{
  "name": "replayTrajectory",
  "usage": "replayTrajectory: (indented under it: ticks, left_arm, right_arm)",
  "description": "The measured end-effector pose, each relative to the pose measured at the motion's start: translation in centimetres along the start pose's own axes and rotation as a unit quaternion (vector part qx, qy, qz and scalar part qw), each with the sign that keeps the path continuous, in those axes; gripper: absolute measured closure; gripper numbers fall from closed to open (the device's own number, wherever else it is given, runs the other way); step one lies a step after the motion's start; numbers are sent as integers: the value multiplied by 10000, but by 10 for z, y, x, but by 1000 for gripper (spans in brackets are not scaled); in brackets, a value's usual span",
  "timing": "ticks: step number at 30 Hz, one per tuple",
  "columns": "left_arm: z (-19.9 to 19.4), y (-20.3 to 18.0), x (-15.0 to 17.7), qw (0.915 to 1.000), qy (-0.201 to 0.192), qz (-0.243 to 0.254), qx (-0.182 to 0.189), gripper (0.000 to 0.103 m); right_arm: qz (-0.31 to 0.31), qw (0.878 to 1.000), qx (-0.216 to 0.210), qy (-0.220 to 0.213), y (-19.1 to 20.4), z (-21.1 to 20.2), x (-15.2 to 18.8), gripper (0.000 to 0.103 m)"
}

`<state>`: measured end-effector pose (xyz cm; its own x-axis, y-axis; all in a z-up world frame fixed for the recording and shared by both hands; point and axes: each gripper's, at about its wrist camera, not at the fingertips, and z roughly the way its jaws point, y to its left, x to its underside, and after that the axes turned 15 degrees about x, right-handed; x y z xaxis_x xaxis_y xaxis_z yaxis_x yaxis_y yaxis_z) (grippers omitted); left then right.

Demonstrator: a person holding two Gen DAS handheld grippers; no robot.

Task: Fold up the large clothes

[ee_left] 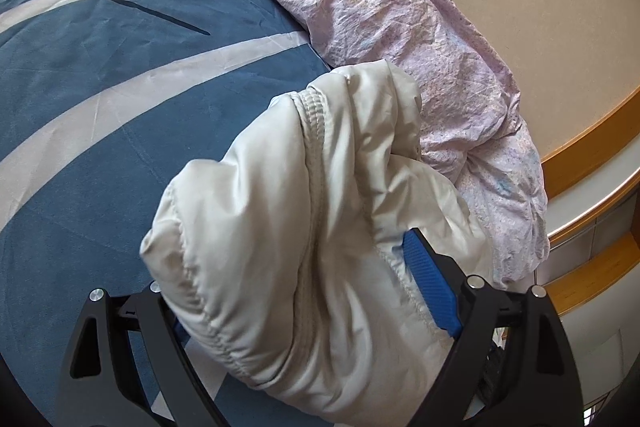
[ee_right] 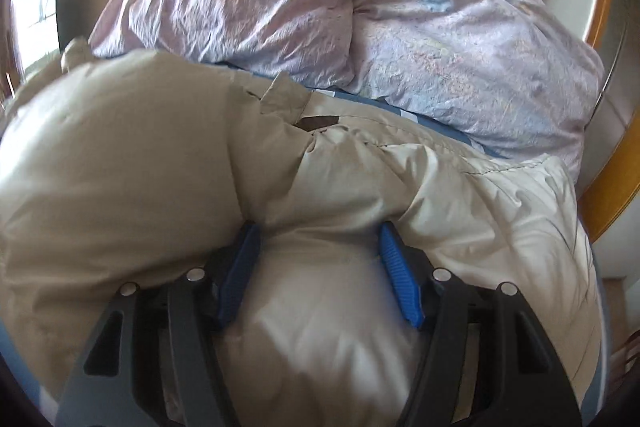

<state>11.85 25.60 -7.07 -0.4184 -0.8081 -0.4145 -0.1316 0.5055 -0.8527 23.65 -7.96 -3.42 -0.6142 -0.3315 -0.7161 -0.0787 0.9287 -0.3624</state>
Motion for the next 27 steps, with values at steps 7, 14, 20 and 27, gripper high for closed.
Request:
replayTrajectory:
  ticks: [7,14,20,27]
  left_arm:
    - [5,4,-5,9998,-65,-170,-61,15]
    - [7,-6,-6,9998,-187,6,-80,24]
    - [10,-11,-10,9996,-249,-4,-110,32]
    - [1,-49,-10,9970,-464,619,99,63]
  right_arm:
    - [-286,9990,247,-249,6,-17,5,41]
    - [-524,9979,345,-159,15,-4,6,40]
    - [-557,9976,362,-170,17,-2,8,40]
    - [-615,9970,412,-220,19,1,10,40]
